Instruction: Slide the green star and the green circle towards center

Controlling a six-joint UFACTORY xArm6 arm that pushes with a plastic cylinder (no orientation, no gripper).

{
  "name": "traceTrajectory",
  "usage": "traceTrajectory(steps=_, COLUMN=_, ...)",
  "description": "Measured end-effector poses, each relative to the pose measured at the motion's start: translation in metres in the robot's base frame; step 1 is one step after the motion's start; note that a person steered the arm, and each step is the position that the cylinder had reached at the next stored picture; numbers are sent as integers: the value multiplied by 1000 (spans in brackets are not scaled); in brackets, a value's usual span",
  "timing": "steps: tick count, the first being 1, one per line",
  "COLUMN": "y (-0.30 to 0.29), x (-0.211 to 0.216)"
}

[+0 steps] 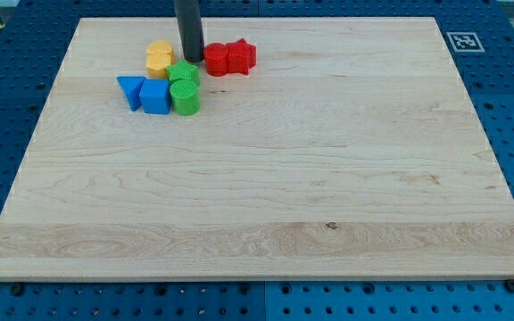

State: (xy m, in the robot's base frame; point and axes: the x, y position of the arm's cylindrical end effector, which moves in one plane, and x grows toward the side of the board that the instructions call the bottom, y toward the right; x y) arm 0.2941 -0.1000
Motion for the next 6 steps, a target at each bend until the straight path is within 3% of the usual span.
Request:
traceTrajectory(steps=3, y=-2, x=14)
traceTrajectory(steps=6, y=-44, x=16)
